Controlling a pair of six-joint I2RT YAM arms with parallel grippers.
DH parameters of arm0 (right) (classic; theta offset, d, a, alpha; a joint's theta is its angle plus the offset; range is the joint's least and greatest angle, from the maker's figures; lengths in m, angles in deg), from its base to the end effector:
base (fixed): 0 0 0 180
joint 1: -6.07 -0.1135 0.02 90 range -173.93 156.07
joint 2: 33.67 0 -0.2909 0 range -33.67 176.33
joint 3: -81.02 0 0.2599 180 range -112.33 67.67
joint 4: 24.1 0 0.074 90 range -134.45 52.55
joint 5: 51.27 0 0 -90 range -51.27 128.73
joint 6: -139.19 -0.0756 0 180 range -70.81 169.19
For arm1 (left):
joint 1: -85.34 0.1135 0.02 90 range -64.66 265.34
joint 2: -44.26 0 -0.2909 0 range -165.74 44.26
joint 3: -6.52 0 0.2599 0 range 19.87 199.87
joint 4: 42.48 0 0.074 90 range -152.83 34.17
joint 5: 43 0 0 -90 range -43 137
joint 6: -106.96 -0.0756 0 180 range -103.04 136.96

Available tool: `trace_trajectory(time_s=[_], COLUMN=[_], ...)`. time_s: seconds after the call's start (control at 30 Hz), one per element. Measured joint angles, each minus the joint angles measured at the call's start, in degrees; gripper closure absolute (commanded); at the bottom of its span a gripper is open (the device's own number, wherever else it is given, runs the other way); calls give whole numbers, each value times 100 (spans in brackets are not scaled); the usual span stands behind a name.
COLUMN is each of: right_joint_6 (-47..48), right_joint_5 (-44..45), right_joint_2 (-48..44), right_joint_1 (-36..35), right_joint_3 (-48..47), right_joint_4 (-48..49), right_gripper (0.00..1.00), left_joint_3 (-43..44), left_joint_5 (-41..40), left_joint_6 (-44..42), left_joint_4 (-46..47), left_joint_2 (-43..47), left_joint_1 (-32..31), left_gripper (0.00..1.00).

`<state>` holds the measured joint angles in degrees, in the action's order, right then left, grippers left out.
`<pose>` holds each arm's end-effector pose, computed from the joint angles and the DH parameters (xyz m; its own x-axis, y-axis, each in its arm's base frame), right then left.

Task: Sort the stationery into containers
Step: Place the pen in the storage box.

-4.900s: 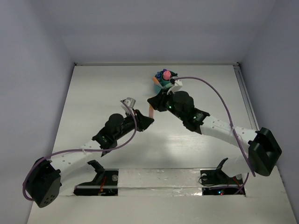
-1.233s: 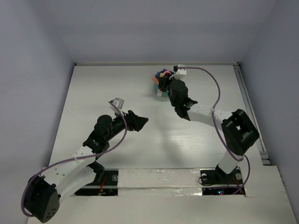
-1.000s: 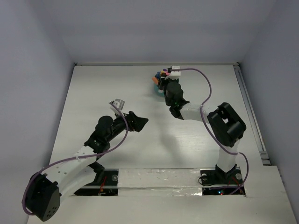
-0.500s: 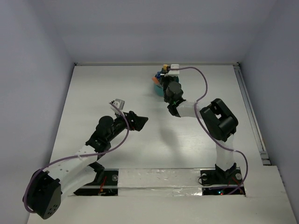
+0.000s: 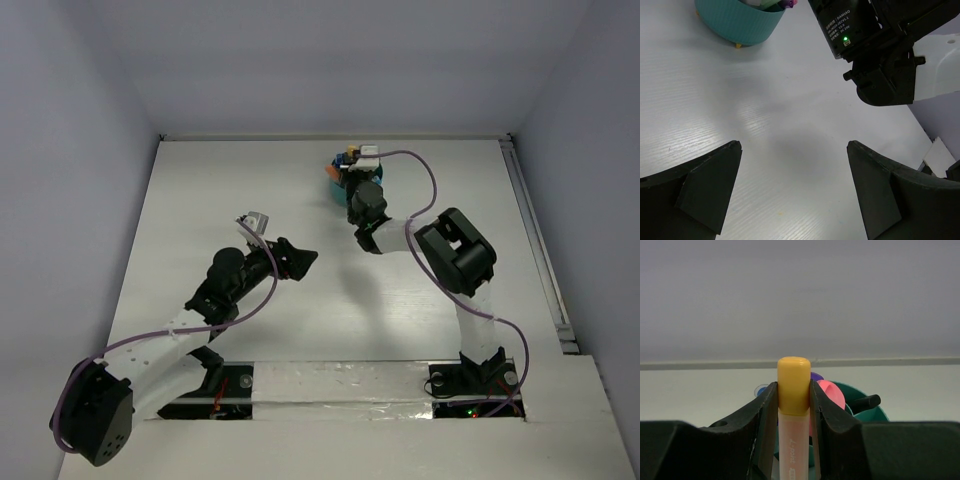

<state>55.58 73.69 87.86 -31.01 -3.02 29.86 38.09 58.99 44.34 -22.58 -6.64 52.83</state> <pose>0.4320 0.2722 0.2418 0.2310 0.0602 -0.9711 -0.0302 0.9980 0.0547 0.1853 -0.1367 0.2547 -0.3149 -0.3328 -0.8889 0.6262 0.6309 -0.4580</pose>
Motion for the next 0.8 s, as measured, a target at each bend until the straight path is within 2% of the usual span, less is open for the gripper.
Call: trace_trajectory(time_s=[0.17, 0.37, 0.47, 0.57, 0.6, 0.67, 0.8], right_joint_6=[-61, -131, -153, -181, -188, -205, -284], right_joint_5=[2, 2, 0, -4, -15, -44, -131], right_joint_2=[0, 0, 0, -2, -2, -24, -267], right_joint_1=[0, 22, 37, 39, 42, 39, 26], right_joint_3=[72, 334, 426, 540, 581, 682, 968], right_joint_4=[70, 254, 313, 442, 476, 520, 424], right_gripper=[96, 97, 93, 73, 61, 45, 20], left_joint_3=[0, 0, 0, 0, 0, 0, 0], left_joint_5=[-4, -4, -2, -4, -7, -7, -17], left_joint_6=[-9, -11, -11, -11, -11, -11, 0], left_joint_4=[2, 2, 2, 2, 4, 7, 35], left_joint_2=[0, 0, 0, 0, -2, -4, -17], left_joint_1=[-2, 0, -2, 0, -2, 0, 0], left_gripper=[15, 15, 15, 15, 15, 15, 15])
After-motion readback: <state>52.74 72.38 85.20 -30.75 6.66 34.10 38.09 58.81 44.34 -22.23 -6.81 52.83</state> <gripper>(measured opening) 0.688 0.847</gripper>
